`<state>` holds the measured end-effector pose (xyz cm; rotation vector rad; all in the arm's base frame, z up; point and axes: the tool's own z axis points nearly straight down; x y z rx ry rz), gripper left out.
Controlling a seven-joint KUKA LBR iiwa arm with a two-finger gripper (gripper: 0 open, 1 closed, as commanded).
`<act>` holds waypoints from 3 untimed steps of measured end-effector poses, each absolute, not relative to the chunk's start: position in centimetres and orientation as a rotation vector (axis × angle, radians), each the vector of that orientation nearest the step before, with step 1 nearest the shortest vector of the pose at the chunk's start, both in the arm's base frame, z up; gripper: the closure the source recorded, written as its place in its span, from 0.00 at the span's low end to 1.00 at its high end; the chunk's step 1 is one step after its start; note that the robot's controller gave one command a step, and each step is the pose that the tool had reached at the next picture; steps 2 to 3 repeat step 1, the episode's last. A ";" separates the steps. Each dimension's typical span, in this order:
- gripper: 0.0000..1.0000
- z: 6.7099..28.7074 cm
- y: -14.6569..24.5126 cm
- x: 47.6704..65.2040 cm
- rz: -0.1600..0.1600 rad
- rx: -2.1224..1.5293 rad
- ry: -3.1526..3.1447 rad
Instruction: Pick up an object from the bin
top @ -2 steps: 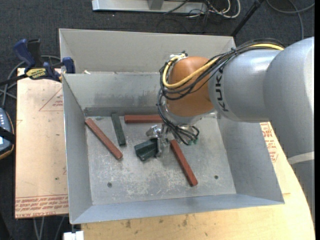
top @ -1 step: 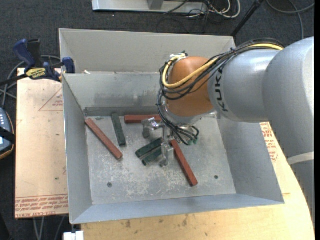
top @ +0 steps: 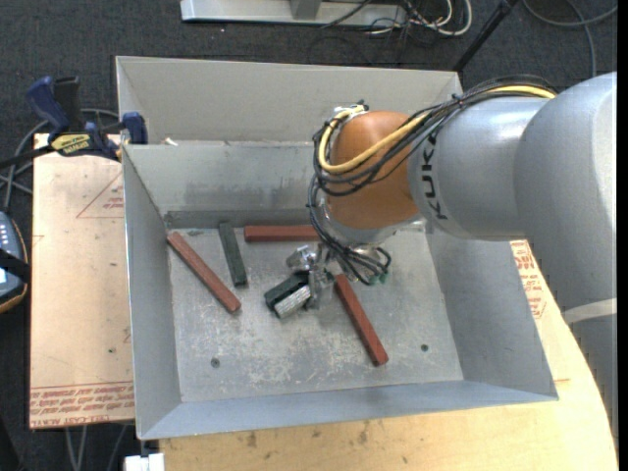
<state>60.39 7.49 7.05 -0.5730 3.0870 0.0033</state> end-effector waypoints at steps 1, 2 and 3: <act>1.00 28.3 6.3 59.0 -0.001 -0.625 3.066; 1.00 28.3 6.3 59.0 -0.001 -0.625 3.066; 1.00 28.3 6.3 59.0 -0.001 -0.625 3.066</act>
Offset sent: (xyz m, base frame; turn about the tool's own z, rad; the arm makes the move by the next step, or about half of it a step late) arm -0.0162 -0.0120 0.2073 -0.0382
